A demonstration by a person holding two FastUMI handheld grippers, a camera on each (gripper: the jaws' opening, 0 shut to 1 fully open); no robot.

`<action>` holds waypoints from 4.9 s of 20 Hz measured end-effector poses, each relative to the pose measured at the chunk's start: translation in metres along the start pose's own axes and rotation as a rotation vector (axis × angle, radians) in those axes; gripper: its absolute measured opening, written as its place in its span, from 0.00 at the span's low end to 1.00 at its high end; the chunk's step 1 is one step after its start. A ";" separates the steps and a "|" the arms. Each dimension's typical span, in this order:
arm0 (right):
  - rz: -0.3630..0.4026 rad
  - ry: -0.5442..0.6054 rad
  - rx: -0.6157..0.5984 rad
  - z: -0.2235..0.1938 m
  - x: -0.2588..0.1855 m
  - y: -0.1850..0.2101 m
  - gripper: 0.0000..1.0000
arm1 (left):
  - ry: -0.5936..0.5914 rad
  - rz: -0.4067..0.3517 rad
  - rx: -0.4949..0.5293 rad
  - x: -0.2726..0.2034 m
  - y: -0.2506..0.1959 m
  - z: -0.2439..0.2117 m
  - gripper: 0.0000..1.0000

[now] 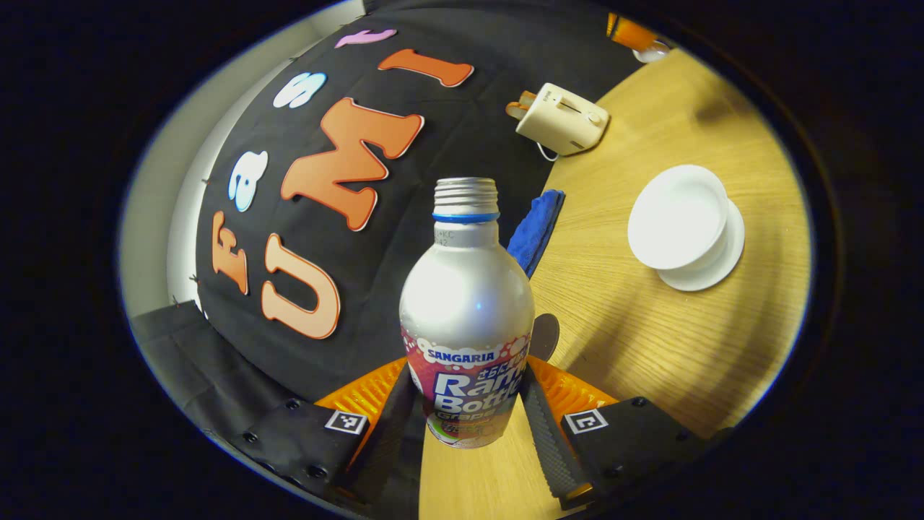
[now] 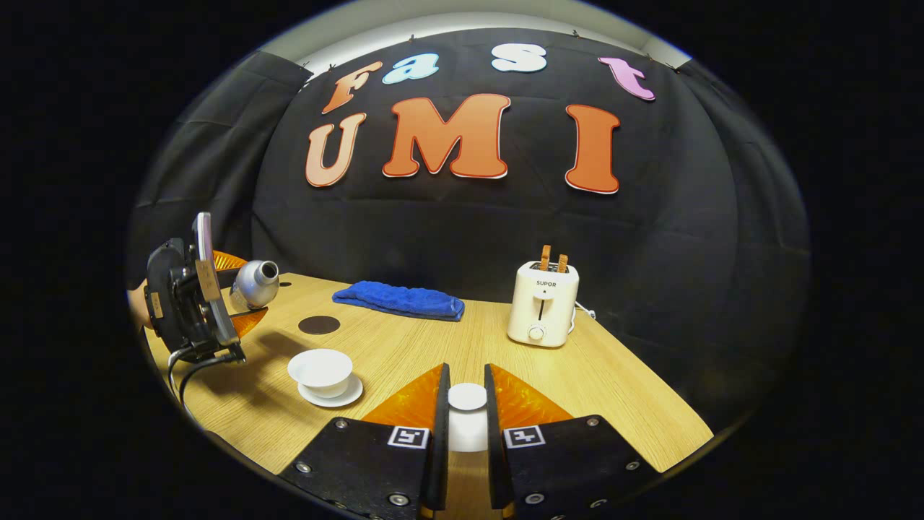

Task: Open the teacup lid with one hand, grasp the water bottle and pour water into the teacup with the other hand; after pouring, place the water bottle on the coaster and then close the teacup lid.

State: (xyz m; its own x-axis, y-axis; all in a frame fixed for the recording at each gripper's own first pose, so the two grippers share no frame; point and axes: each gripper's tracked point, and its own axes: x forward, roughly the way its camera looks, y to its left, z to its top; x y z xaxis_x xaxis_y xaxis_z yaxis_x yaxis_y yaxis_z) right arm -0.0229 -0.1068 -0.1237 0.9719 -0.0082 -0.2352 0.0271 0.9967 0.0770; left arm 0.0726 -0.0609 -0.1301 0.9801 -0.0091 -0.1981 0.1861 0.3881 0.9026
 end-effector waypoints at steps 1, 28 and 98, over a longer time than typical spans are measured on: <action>-0.002 -0.001 0.004 0.000 -0.001 -0.002 0.23 | -0.004 0.004 0.036 0.000 0.000 0.002 0.84; -0.051 -0.030 -0.010 -0.001 -0.020 -0.049 0.24 | -0.142 0.053 0.870 0.013 0.042 0.061 0.84; 0.166 0.024 -0.095 0.020 0.079 0.131 0.23 | 0.043 -0.220 -1.279 0.162 -0.035 -0.025 0.83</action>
State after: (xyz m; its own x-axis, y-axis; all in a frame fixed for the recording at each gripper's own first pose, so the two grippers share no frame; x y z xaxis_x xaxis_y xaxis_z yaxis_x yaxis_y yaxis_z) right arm 0.0618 0.0218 -0.1128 0.9553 0.1574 -0.2503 -0.1560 0.9874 0.0254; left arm 0.2227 -0.0534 -0.2035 0.9300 -0.1649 -0.3284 0.1215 0.9814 -0.1486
